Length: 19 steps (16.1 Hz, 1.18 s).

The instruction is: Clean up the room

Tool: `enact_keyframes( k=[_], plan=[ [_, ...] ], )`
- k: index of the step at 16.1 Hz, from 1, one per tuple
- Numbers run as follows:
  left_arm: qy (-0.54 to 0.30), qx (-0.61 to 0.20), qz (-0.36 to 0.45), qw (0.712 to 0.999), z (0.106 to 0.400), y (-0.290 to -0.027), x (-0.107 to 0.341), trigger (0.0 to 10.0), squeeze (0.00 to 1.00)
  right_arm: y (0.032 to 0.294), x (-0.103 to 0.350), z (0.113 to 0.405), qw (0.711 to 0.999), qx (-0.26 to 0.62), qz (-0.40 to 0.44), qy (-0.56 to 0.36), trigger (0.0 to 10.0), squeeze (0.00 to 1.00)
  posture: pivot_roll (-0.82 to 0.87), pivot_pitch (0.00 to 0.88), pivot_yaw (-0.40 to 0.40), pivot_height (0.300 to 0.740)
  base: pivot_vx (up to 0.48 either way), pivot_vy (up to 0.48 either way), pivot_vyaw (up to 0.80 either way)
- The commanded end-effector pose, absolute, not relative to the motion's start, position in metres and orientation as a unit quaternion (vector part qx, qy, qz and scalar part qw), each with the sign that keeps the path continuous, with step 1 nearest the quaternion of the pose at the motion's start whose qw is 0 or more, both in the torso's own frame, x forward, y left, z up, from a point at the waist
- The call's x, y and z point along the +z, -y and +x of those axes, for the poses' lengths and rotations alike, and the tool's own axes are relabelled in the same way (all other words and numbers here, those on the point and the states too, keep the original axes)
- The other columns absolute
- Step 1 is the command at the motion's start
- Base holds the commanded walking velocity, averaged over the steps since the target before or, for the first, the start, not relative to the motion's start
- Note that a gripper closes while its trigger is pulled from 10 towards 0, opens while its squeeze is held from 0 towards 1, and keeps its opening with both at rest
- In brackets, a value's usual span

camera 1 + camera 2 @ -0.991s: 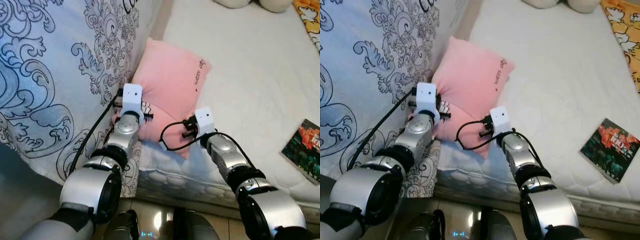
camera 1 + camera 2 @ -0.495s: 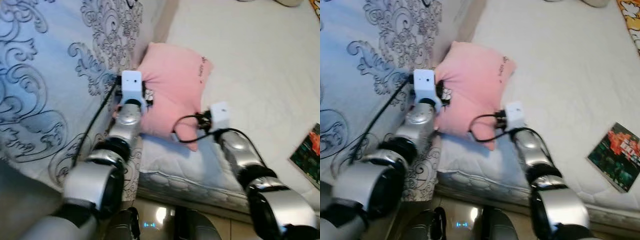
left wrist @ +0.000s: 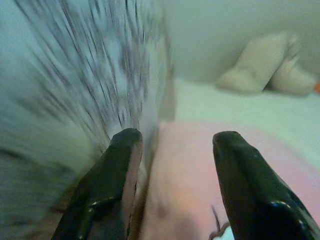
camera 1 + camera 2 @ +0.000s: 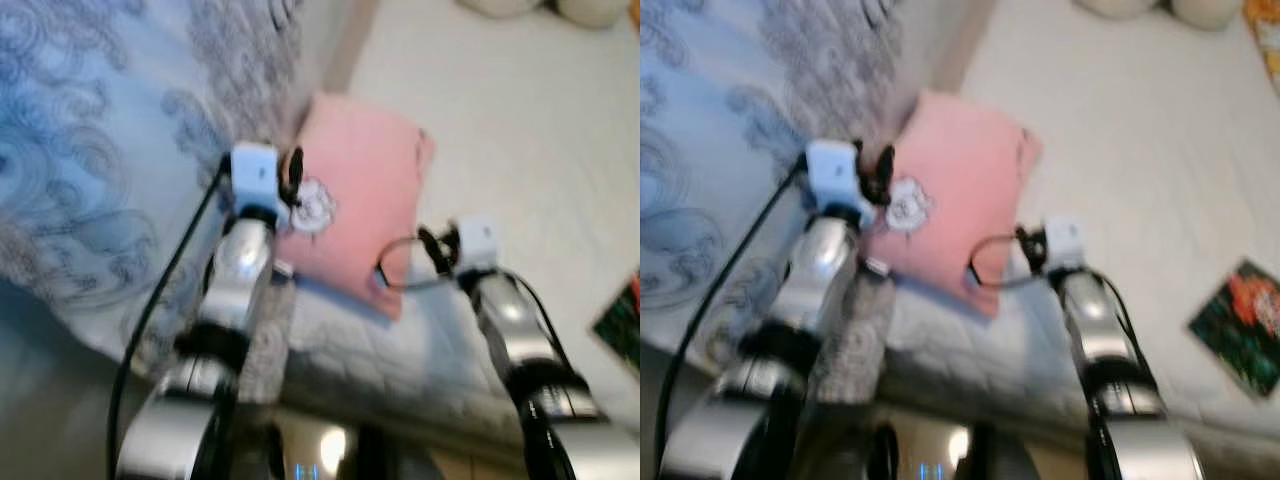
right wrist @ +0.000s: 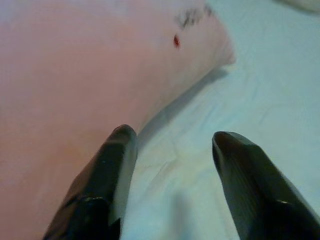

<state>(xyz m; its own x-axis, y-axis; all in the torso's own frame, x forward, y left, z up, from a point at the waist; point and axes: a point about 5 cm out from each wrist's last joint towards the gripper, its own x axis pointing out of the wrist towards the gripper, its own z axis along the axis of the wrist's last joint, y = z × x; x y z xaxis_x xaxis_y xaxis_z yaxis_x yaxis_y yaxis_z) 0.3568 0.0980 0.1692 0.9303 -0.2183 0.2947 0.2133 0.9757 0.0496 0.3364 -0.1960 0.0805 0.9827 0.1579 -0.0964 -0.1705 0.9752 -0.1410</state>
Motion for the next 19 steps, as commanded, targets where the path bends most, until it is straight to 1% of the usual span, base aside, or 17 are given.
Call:
enact_keyframes(
  k=[1, 3, 4, 5, 6, 7, 8, 9, 10, 11, 12, 13, 14, 15, 19],
  plan=[
    [0.154, -0.135, 0.023, 0.979, 0.351, -0.094, 0.170, 10.0, 1.00, 0.212, 0.091, 0.335, 0.997, 0.043, -0.060, -0.014, 10.0, 1.00, 0.04, 0.000, -0.010, 0.740, 0.000, 0.000, 0.00],
    [0.170, -0.151, 0.027, 0.973, 0.346, -0.094, 0.174, 10.0, 1.00, 0.231, 0.097, 0.326, 0.999, 0.003, -0.050, 0.010, 10.0, 1.00, 0.04, 0.000, 0.000, 0.740, 0.000, 0.000, 0.00],
    [0.178, -0.178, 0.046, 0.967, 0.336, -0.095, 0.178, 10.0, 1.00, 0.234, 0.103, 0.307, 0.998, -0.008, -0.049, 0.038, 10.0, 1.00, 0.04, 0.000, 0.007, 0.740, 0.000, 0.000, 0.00],
    [0.168, -0.197, 0.074, 0.963, 0.329, -0.098, 0.169, 10.0, 1.00, 0.233, 0.102, 0.293, 0.997, -0.017, -0.054, 0.051, 10.0, 1.00, 0.04, 0.000, 0.011, 0.740, 0.000, 0.000, 0.00],
    [0.123, -0.202, 0.144, 0.961, 0.319, -0.108, 0.140, 10.0, 0.00, 0.230, 0.096, 0.267, 0.996, -0.036, -0.053, 0.059, 10.0, 1.00, 0.03, 0.000, 0.017, 0.740, 0.000, 0.000, 0.00],
    [0.082, -0.191, 0.162, 0.965, 0.315, -0.116, 0.122, 10.0, 0.00, 0.228, 0.091, 0.252, 0.996, -0.047, -0.047, 0.057, 10.0, 1.00, 0.02, 0.000, 0.017, 0.740, 0.000, 0.000, 0.00],
    [0.023, -0.129, 0.096, 0.987, 0.309, -0.132, 0.100, 10.0, 0.00, 0.222, 0.072, 0.227, 0.997, -0.064, -0.026, 0.028, 10.0, 1.00, 0.00, 0.000, 0.027, 0.740, 0.000, 0.000, 0.00],
    [0.013, -0.117, 0.057, 0.991, 0.306, -0.133, 0.097, 10.0, 1.00, 0.221, 0.062, 0.219, 0.996, -0.089, -0.010, 0.010, 10.0, 1.00, -0.01, 0.000, 0.033, 0.740, 0.000, 0.000, 0.00],
    [0.019, -0.137, 0.047, 0.989, 0.306, -0.126, 0.100, 10.0, 1.00, 0.221, 0.060, 0.219, 0.995, -0.099, -0.007, 0.005, 10.0, 1.00, -0.02, 0.000, 0.039, 0.740, 0.000, 0.000, 0.00],
    [0.032, -0.185, 0.032, 0.982, 0.305, -0.112, 0.107, 10.0, 1.00, 0.222, 0.059, 0.220, 0.993, -0.118, -0.003, -0.001, 10.0, 1.00, -0.02, 0.000, 0.043, 0.740, 0.000, 0.000, 0.00],
    [0.040, -0.218, 0.047, 0.974, 0.306, -0.102, 0.111, 10.0, 1.00, 0.219, 0.063, 0.224, 0.993, -0.113, -0.018, 0.002, 10.0, 1.00, -0.03, 0.000, 0.054, 0.740, 0.000, 0.000, 0.00],
    [0.036, -0.250, 0.044, 0.967, 0.307, -0.097, 0.111, 10.0, 1.00, 0.214, 0.064, 0.229, 0.995, -0.096, -0.016, -0.003, 10.0, 1.00, -0.03, 0.000, 0.061, 0.740, 0.000, 0.000, 0.00],
    [0.033, -0.281, 0.019, 0.959, 0.307, -0.089, 0.115, 10.0, 1.00, 0.209, 0.067, 0.235, 0.996, -0.091, -0.025, -0.006, 10.0, 0.73, -0.04, 0.000, 0.066, 0.740, 0.000, -0.469, 0.00],
    [0.042, -0.282, 0.023, 0.958, 0.309, -0.087, 0.119, 10.0, 0.00, 0.206, 0.068, 0.239, 0.996, -0.089, -0.023, -0.006, 10.0, 0.00, -0.04, 0.000, 0.063, 0.731, 0.000, -0.431, -0.41],
    [0.042, -0.256, 0.007, 0.966, 0.316, -0.087, 0.120, 10.0, 0.00, 0.205, 0.069, 0.250, 0.997, -0.072, -0.034, -0.010, 10.0, 0.00, -0.04, 0.000, 0.046, 0.697, 0.000, -0.431, -0.41]
  ],
)
